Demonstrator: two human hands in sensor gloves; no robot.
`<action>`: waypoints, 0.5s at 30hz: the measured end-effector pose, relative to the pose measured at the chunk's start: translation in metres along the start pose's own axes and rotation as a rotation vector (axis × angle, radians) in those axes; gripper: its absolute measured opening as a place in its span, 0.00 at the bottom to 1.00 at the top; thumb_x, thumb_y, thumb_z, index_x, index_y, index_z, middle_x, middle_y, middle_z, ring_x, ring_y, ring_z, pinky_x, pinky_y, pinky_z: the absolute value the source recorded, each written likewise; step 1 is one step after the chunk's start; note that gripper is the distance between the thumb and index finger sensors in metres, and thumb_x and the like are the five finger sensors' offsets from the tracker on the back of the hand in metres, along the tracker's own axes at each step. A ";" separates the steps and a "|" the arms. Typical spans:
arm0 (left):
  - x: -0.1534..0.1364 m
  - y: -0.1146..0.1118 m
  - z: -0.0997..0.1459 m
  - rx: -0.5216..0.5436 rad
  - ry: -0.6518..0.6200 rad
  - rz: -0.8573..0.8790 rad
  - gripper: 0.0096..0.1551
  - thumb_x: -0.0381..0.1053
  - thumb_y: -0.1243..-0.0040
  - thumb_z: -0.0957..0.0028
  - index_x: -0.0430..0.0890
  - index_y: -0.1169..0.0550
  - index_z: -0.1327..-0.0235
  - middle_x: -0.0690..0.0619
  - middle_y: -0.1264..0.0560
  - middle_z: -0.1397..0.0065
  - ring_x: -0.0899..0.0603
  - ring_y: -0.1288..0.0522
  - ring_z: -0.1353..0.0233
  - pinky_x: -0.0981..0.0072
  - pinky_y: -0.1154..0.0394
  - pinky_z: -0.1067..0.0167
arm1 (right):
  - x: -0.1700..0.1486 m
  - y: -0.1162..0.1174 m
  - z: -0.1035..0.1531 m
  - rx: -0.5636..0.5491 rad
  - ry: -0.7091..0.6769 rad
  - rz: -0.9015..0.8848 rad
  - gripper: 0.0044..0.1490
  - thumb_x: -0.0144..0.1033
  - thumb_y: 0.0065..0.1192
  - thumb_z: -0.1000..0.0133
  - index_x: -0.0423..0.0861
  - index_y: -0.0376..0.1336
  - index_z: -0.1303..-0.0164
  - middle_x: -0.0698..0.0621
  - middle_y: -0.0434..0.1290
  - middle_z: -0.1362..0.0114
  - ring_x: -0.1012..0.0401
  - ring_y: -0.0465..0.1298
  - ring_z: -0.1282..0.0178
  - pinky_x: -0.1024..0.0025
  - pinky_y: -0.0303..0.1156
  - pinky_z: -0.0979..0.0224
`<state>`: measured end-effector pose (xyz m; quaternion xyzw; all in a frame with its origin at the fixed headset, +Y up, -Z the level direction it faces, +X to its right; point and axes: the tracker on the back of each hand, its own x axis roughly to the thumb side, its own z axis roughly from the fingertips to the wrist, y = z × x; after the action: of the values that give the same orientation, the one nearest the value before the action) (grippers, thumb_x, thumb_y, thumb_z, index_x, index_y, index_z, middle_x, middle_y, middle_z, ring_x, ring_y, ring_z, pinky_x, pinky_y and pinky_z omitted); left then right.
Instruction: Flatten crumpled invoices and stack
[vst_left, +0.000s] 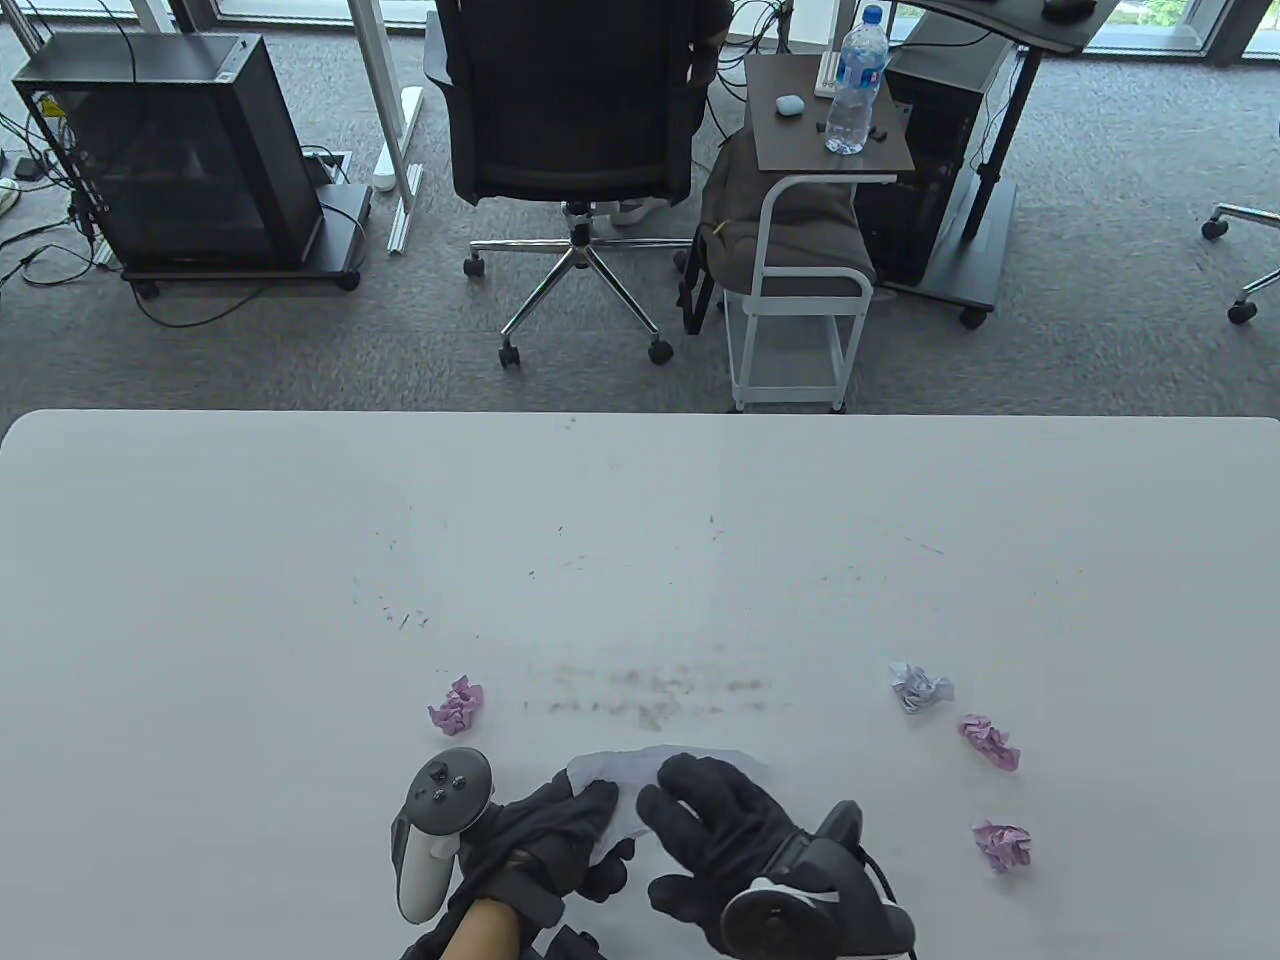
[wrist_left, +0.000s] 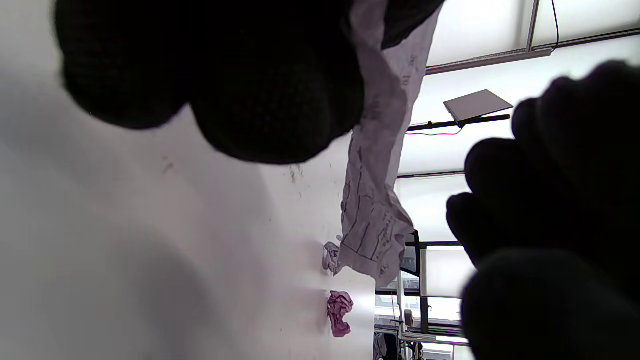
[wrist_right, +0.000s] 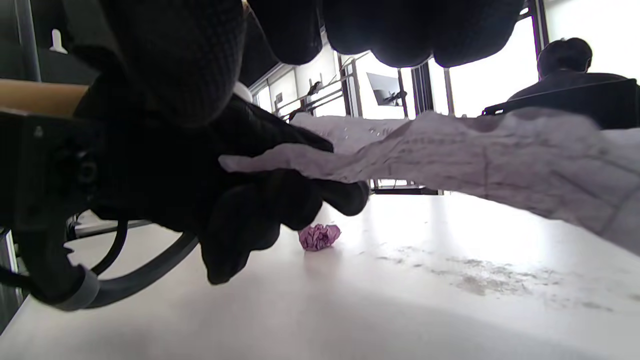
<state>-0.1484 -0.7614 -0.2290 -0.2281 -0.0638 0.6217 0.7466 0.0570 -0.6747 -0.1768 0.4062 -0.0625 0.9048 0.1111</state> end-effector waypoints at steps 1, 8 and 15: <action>0.001 -0.002 0.000 -0.017 0.000 -0.005 0.27 0.45 0.48 0.34 0.30 0.29 0.29 0.41 0.18 0.51 0.44 0.13 0.63 0.52 0.16 0.62 | 0.003 0.005 -0.003 0.034 0.007 0.062 0.46 0.46 0.70 0.47 0.44 0.52 0.25 0.34 0.51 0.20 0.38 0.59 0.26 0.40 0.63 0.28; -0.002 -0.012 -0.004 -0.120 0.021 0.147 0.27 0.44 0.46 0.34 0.30 0.29 0.29 0.42 0.18 0.50 0.44 0.13 0.62 0.52 0.16 0.61 | -0.010 0.020 -0.002 -0.023 0.071 0.134 0.30 0.41 0.67 0.45 0.46 0.62 0.34 0.39 0.65 0.26 0.43 0.71 0.34 0.46 0.73 0.36; -0.004 -0.003 -0.002 -0.080 0.012 0.209 0.27 0.44 0.44 0.34 0.31 0.30 0.28 0.43 0.19 0.49 0.45 0.14 0.61 0.53 0.16 0.59 | -0.030 0.009 0.006 -0.087 0.146 -0.030 0.24 0.37 0.65 0.44 0.47 0.64 0.38 0.38 0.71 0.30 0.45 0.77 0.39 0.49 0.78 0.40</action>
<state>-0.1457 -0.7664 -0.2289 -0.2666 -0.0598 0.6918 0.6684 0.0781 -0.6894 -0.1957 0.3351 -0.0872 0.9267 0.1463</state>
